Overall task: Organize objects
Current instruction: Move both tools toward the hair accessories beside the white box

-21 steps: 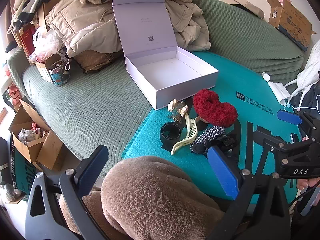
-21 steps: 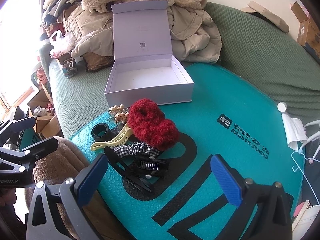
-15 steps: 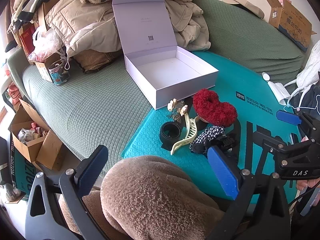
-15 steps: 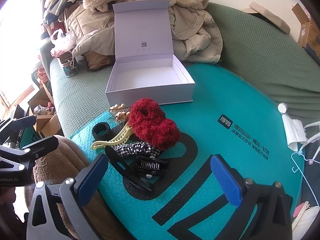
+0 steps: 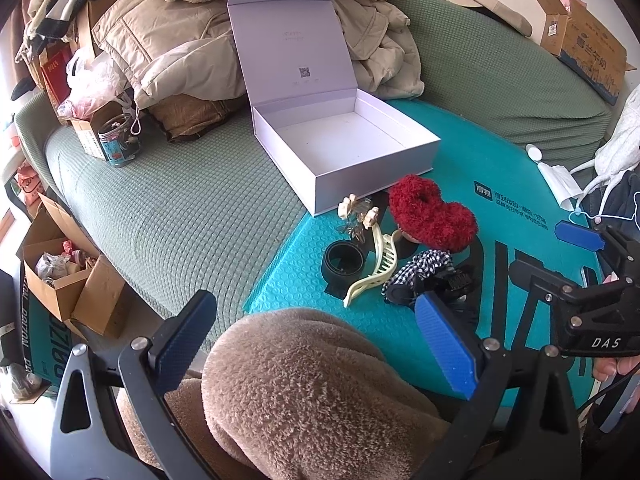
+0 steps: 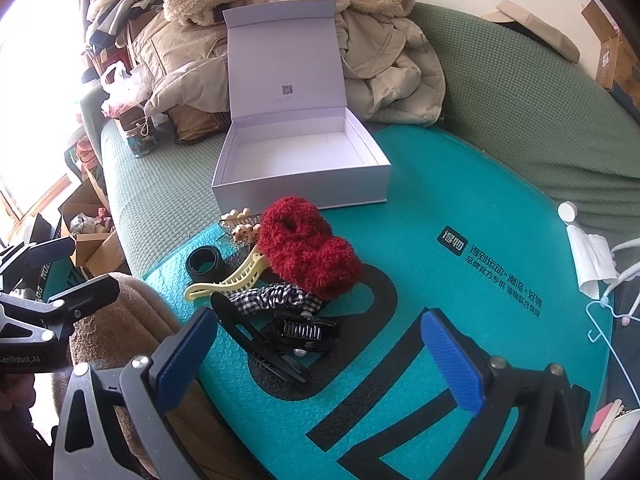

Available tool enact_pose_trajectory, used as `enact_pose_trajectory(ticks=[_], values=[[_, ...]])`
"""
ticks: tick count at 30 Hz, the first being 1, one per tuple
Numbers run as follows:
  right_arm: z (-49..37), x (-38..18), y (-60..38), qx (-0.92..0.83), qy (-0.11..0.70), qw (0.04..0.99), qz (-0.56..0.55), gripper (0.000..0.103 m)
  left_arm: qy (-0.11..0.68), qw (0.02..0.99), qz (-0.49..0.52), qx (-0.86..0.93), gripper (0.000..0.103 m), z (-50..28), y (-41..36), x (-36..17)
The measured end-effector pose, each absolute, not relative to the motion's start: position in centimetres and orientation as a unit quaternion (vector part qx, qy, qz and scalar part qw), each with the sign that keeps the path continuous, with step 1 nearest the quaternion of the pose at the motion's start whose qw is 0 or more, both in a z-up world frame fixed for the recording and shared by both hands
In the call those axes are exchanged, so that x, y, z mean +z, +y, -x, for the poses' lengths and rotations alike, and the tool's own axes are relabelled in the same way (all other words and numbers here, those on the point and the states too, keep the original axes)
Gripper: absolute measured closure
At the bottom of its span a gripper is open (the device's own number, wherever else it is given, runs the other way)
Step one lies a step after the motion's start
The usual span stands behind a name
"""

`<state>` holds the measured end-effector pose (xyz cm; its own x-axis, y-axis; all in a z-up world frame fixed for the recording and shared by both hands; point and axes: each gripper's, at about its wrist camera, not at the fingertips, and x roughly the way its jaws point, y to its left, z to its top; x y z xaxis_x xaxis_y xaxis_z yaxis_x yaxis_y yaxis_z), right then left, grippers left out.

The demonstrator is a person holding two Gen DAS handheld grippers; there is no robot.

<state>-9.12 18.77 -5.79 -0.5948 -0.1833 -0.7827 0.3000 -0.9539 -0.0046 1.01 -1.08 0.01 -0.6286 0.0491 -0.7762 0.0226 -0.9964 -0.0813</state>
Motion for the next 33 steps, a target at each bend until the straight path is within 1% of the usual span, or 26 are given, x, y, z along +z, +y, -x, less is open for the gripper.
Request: enact_pose_trajectory(ticks=[18,33], values=[[9.3,-6.8,19.2,-0.884,0.059,0.154,-0.438,0.002,-0.052,0.010,0.444,0.894,0.003,0.0,-0.9,-1.1],[11.2,-10.3,20.0,-0.860,0.039,0.169,-0.479,0.004,-0.048,0.016,0.475,0.879,0.004,3.0,0.7,-3.7]])
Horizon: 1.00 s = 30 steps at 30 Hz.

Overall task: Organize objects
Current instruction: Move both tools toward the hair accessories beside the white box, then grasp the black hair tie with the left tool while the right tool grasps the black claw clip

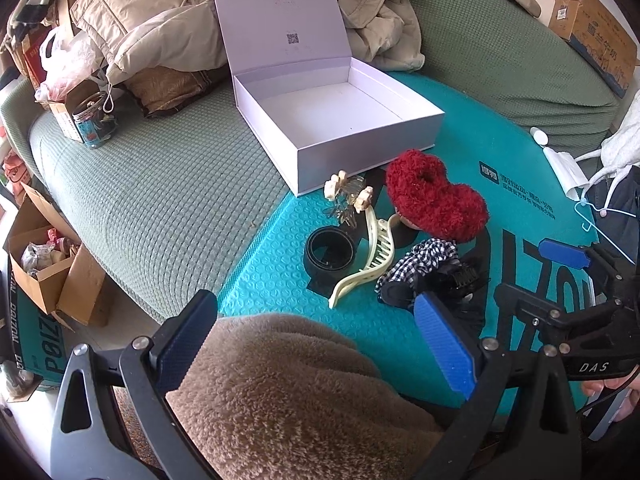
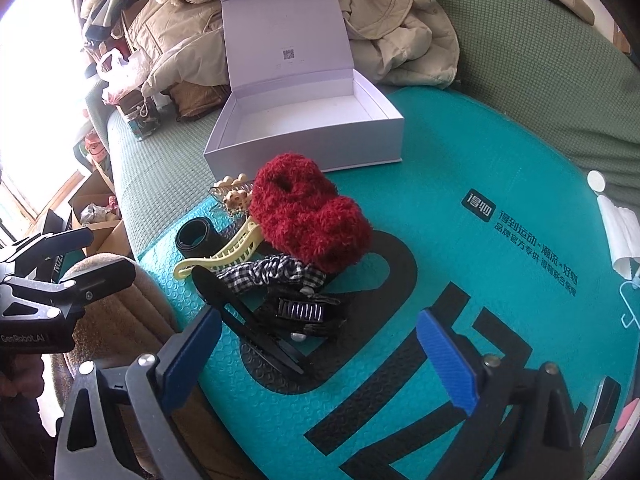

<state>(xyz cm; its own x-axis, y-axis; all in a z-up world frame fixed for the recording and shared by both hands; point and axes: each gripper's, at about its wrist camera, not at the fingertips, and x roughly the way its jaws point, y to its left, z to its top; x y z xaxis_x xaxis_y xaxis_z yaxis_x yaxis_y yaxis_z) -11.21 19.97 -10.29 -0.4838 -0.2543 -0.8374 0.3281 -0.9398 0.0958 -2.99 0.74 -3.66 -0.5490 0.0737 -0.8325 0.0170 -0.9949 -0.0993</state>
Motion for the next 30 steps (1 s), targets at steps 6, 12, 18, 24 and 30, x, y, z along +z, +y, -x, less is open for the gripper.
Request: enact_pose_trajectory(ticks=[6,12,18,24,30], values=[[12.1,-11.5,19.8,-0.850,0.028,0.178,-0.495,0.004,-0.039,0.021,0.489,0.871,0.006,4.8,1.5,-4.8],[13.0,-12.8,19.7,-0.838,0.016,0.180,-0.516,0.004,-0.039,0.017,0.499,0.866,0.008,6.1,1.4,-5.6],[13.9,-13.5,19.5,-0.831,0.008,0.186,-0.523,0.004,-0.042,0.009,0.503,0.863,0.008,7.8,0.8,-5.9],[14.5,-14.4,19.2,-0.823,0.002,0.189,-0.536,0.006,-0.045,-0.001,0.518,0.854,0.013,9.5,0.6,-6.6],[15.0,-14.8,19.2,-0.816,-0.006,0.194,-0.544,0.013,-0.048,-0.011,0.542,0.839,0.022,10.9,0.4,-7.7]])
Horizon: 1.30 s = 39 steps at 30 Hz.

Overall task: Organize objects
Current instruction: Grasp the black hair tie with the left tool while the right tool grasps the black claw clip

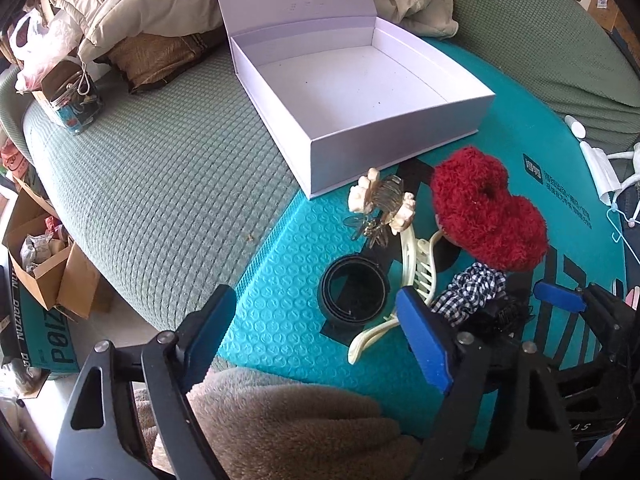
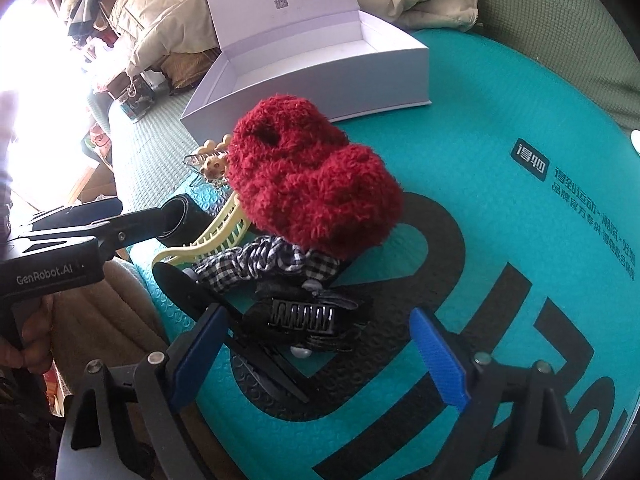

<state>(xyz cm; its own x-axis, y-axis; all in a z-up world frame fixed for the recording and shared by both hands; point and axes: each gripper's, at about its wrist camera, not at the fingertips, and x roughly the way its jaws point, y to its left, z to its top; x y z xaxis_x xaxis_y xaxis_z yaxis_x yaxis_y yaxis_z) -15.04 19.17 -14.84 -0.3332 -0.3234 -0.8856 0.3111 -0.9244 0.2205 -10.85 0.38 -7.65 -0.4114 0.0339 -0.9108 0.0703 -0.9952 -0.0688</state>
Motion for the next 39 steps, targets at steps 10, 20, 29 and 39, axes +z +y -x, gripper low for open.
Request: enact_pose_trajectory(ticks=[10,20,29,39], values=[[15.3,-15.5,19.5,-0.808,-0.021,0.204,-0.553,0.028,0.035,0.016,-0.581,-0.813,0.029,12.8,1.1,-9.1],[15.1,-15.6,19.5,-0.808,-0.014,0.213,-0.549,0.050,0.048,-0.009,-0.612,-0.790,0.058,13.9,1.6,-10.9],[14.8,-15.4,19.7,-0.815,-0.009,0.219,-0.536,0.061,0.044,-0.012,-0.598,-0.800,0.066,13.6,1.8,-10.8],[14.1,-14.7,20.6,-0.824,-0.012,0.217,-0.524,0.064,0.043,-0.002,-0.569,-0.821,0.066,12.4,0.8,-10.1]])
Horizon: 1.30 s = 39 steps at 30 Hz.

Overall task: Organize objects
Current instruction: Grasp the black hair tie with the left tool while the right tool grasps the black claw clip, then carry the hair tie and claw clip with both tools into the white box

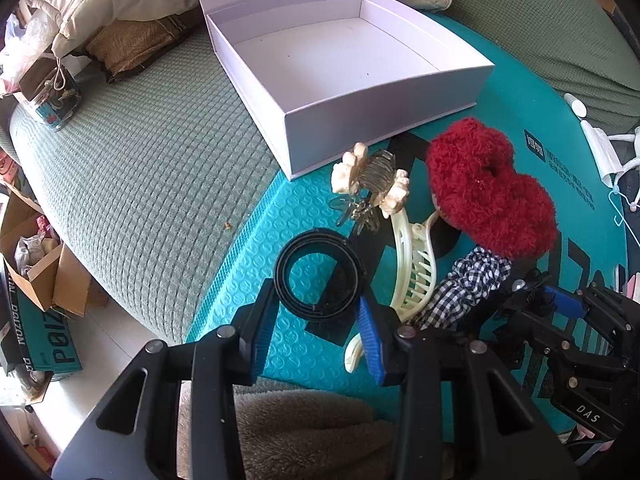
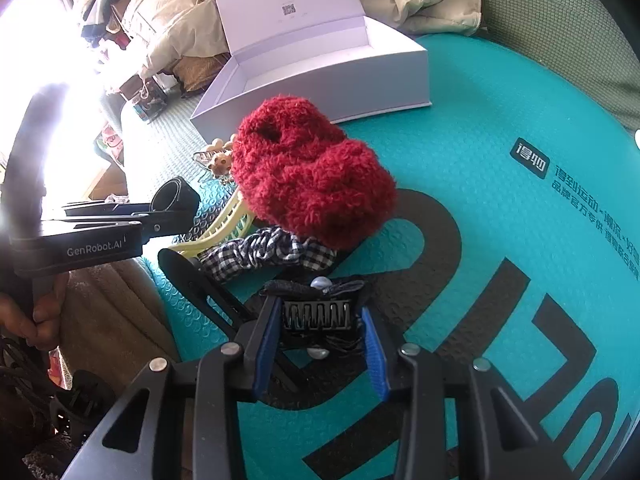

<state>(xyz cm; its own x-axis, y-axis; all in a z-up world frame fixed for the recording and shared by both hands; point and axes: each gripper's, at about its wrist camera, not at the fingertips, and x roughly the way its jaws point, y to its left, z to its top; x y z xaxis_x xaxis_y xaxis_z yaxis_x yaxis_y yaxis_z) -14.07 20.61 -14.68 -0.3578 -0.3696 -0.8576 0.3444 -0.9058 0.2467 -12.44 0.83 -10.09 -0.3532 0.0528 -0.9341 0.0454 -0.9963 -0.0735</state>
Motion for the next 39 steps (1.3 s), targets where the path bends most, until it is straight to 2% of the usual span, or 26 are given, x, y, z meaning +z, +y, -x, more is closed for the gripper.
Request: enact_pose_trajectory(ticks=[15,39], values=[[12.0,-12.3,21.0,-0.836,-0.002,0.229,-0.498,0.064,-0.064,0.001,0.554,0.830,0.066,9.8,0.7,-8.0],[11.8,-6.8,19.4,-0.859,0.023,0.277,-0.429,0.064,-0.069,-0.020,0.489,0.869,0.066,5.4,-0.1,0.3]])
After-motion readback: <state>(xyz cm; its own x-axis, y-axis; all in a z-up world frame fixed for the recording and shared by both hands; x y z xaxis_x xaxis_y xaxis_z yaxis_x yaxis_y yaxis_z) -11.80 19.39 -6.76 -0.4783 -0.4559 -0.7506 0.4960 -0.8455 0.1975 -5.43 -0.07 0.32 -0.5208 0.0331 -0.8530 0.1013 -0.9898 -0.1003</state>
